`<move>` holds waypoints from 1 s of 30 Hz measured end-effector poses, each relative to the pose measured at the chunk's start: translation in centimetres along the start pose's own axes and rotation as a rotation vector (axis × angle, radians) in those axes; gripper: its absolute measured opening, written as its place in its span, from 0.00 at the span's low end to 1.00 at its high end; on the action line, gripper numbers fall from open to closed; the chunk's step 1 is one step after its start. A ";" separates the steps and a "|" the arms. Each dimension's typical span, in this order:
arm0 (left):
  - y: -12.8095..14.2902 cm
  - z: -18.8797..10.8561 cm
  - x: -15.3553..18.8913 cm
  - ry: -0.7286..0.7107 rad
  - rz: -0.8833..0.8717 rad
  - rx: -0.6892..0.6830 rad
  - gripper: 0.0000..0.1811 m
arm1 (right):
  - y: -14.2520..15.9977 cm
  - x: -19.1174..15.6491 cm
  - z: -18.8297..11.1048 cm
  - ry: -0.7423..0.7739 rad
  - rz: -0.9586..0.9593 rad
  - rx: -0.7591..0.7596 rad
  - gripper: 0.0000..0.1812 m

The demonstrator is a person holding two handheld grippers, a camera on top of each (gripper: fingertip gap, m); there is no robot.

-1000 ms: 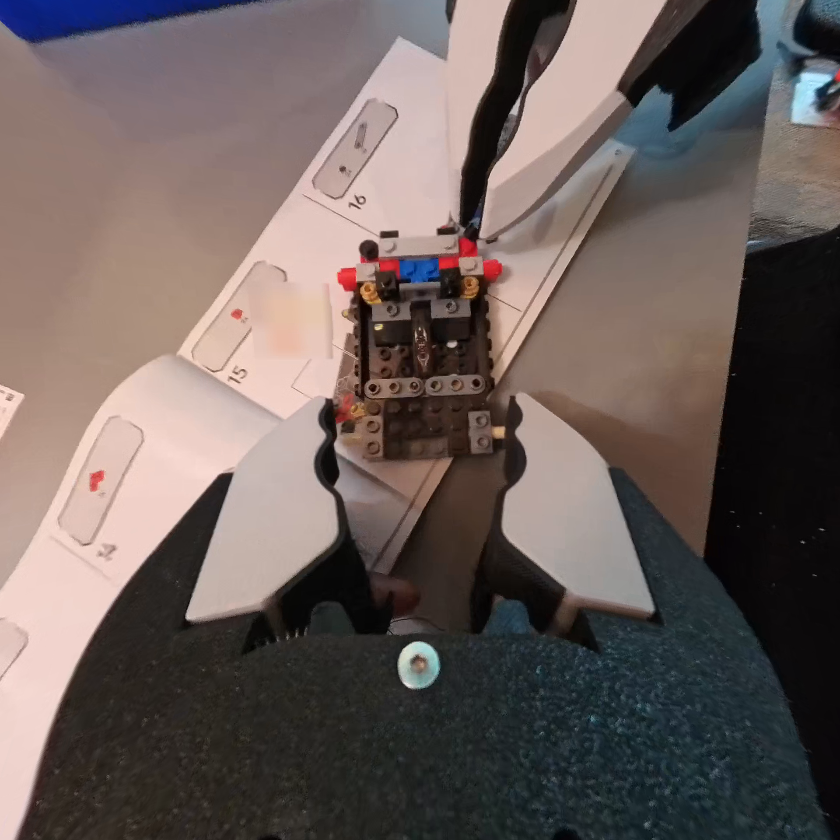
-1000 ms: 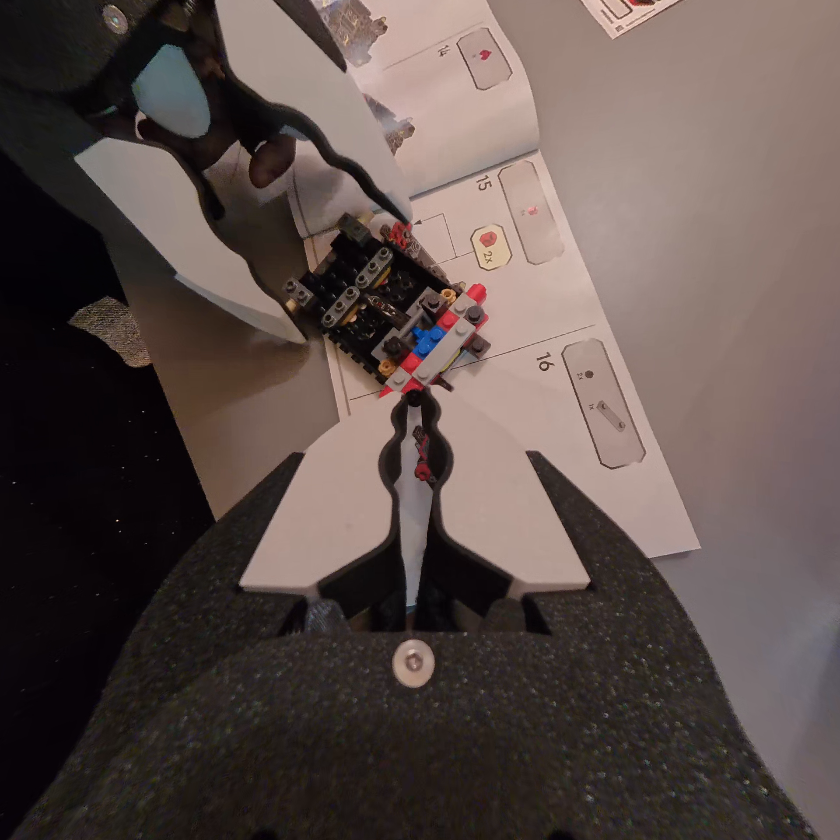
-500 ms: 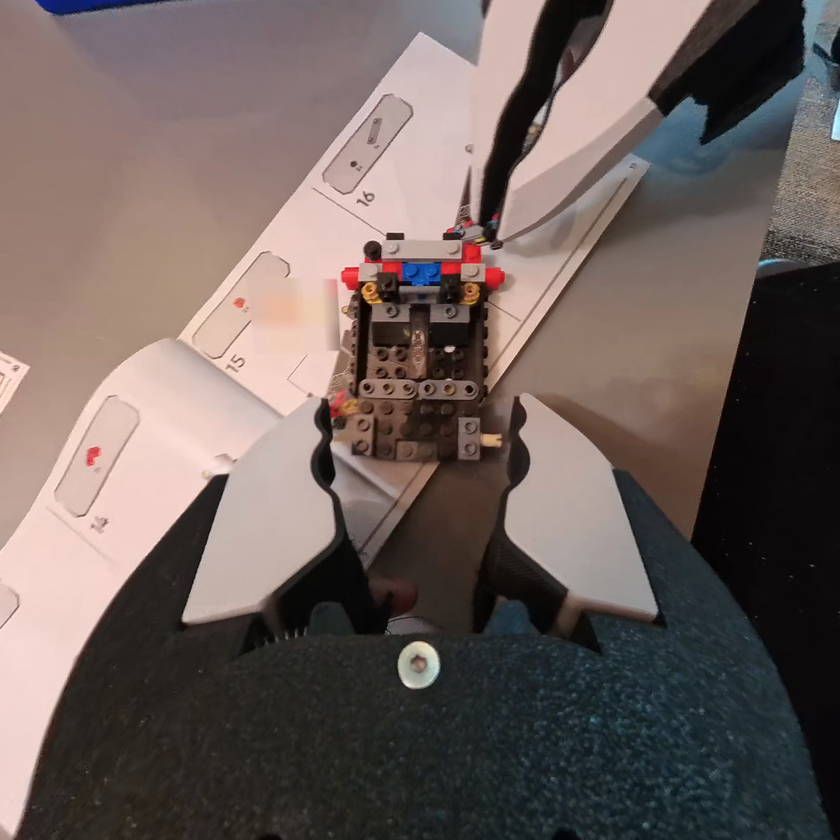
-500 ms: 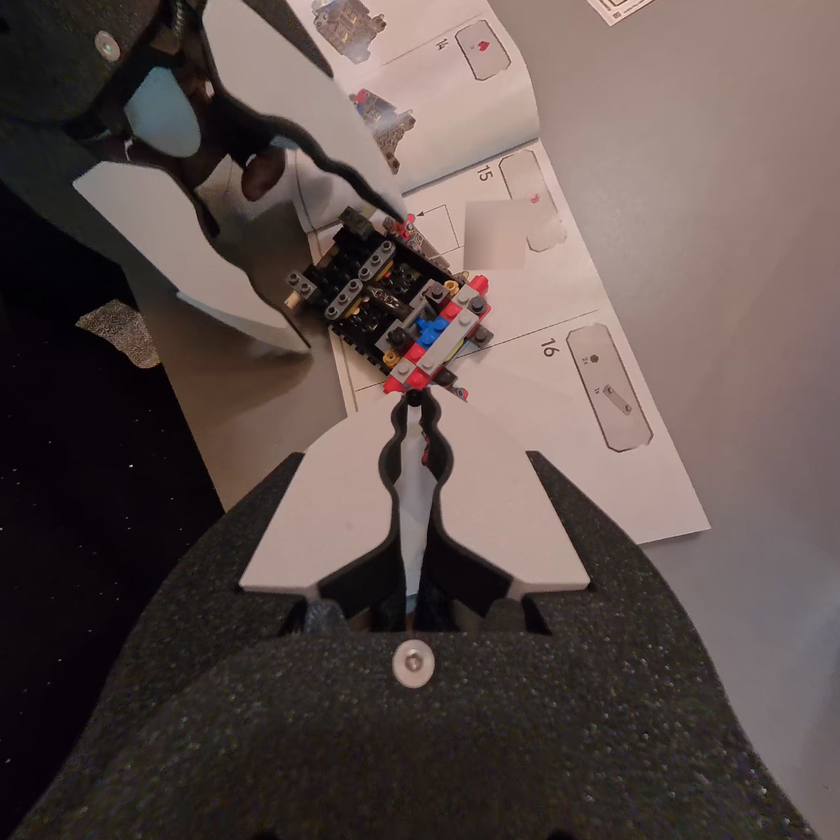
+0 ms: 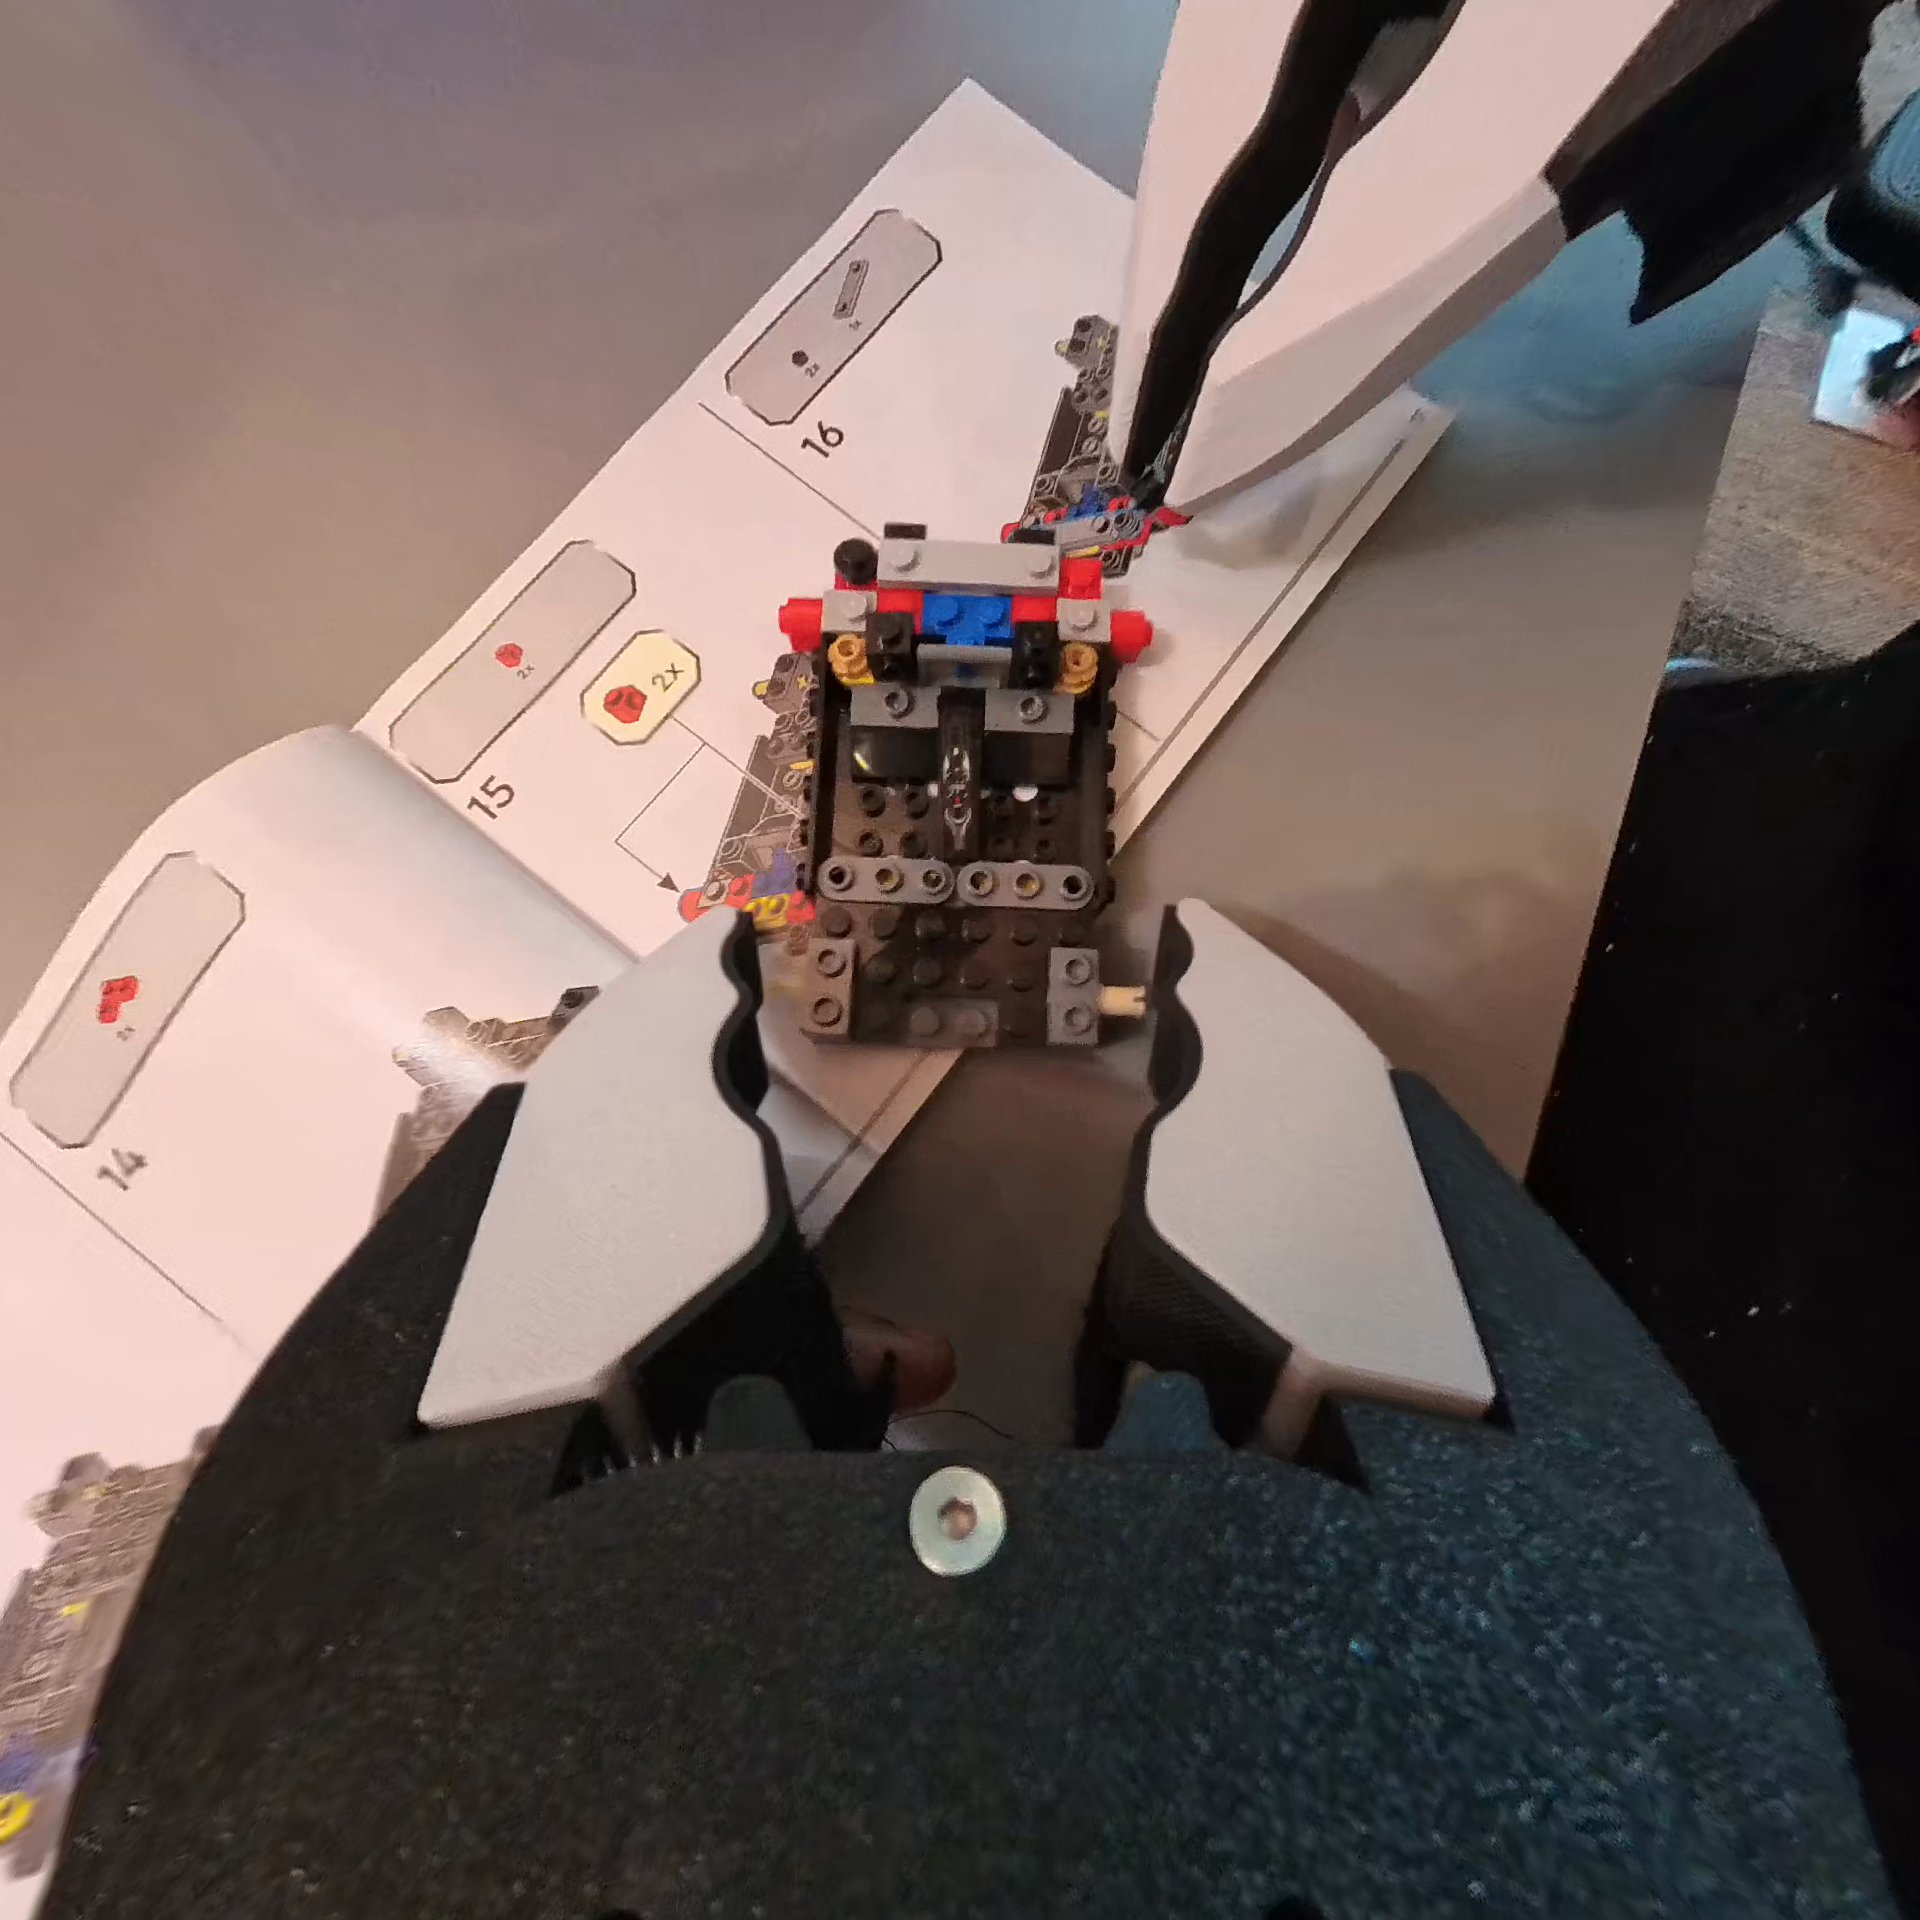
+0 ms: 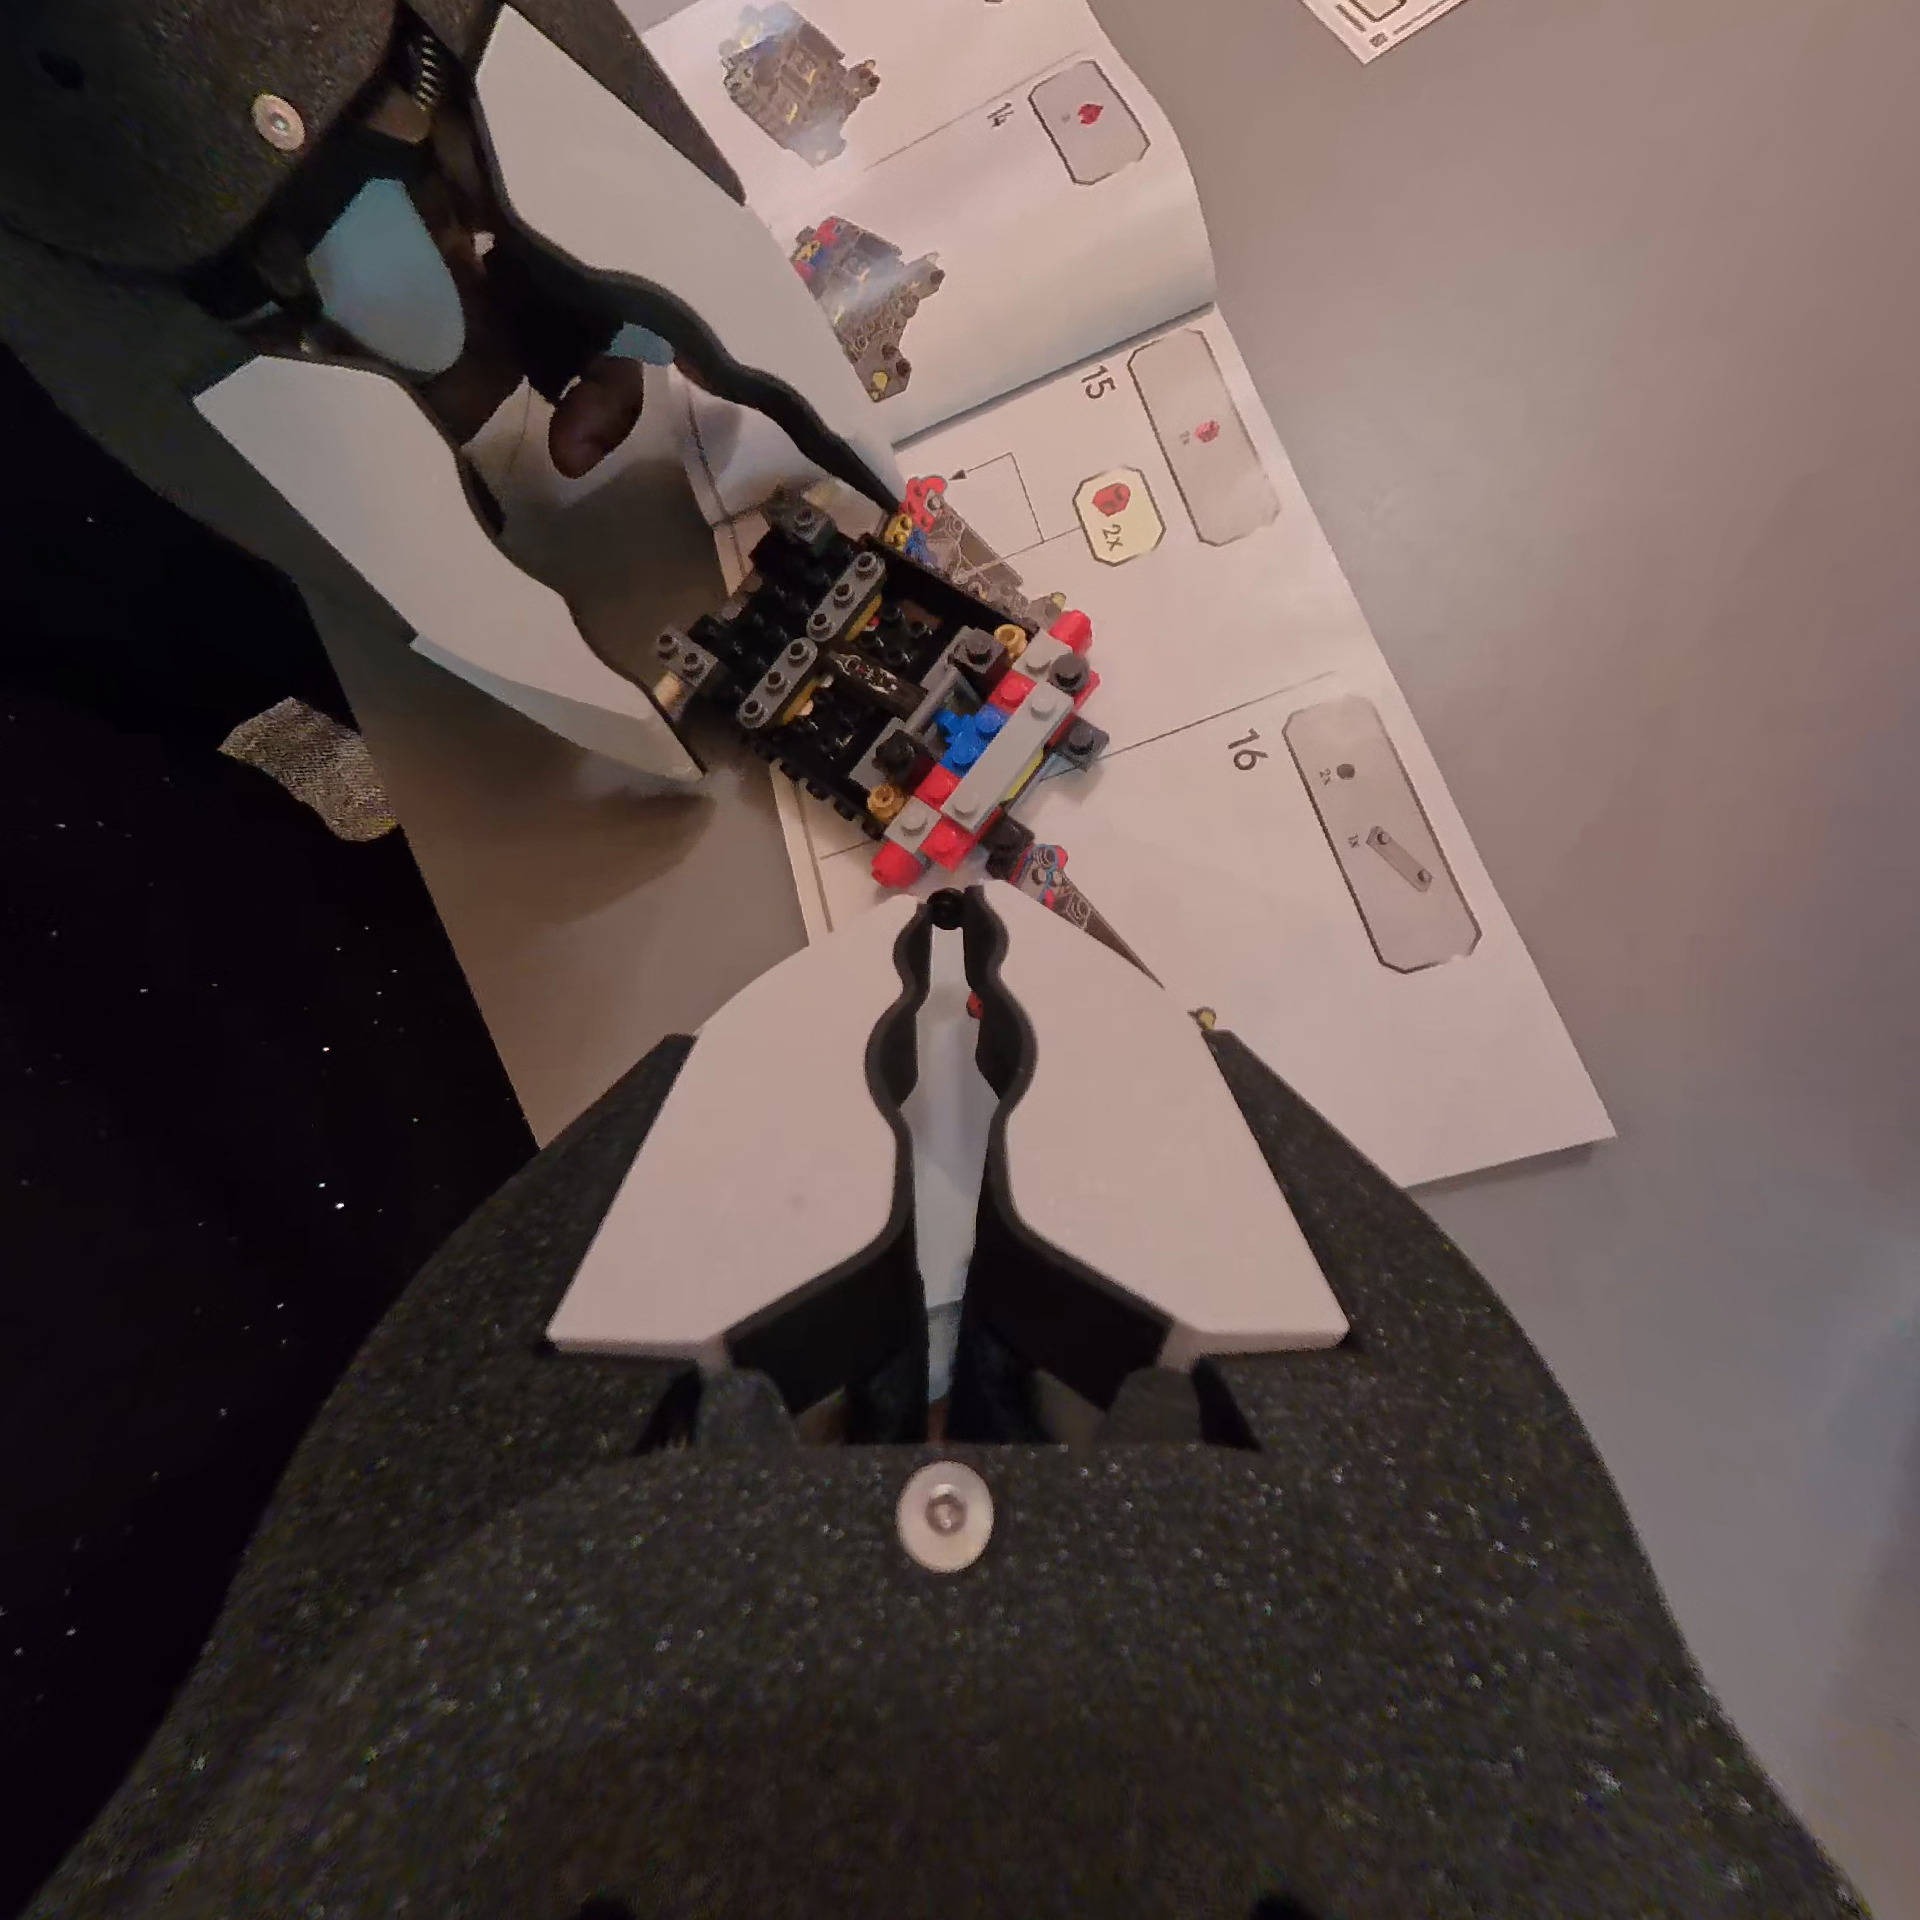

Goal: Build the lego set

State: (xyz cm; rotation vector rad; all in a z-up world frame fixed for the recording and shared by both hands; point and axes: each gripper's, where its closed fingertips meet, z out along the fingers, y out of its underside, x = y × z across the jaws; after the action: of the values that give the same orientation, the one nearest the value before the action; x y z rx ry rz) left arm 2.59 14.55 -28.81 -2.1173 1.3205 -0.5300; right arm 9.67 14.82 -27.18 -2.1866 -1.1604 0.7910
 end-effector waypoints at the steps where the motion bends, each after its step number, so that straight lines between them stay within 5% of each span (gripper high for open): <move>1: -0.2 0.2 0.3 0.002 -0.020 0.015 0.40 | 0.1 0.1 -0.1 0.001 0.003 0.000 0.03; 14: -0.6 0.7 -0.5 -0.021 0.038 -0.050 0.35 | 0.2 -0.6 -0.2 -0.040 0.042 0.034 0.03; 30: -2.8 2.6 0.9 -0.023 0.009 0.032 0.32 | 1.1 1.0 -0.9 0.049 0.081 -0.009 0.03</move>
State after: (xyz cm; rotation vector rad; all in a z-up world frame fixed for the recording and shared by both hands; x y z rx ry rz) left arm 6.41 15.42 -28.90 -2.0842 1.2997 -0.5189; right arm 11.34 15.03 -27.57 -2.2593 -1.0596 0.7631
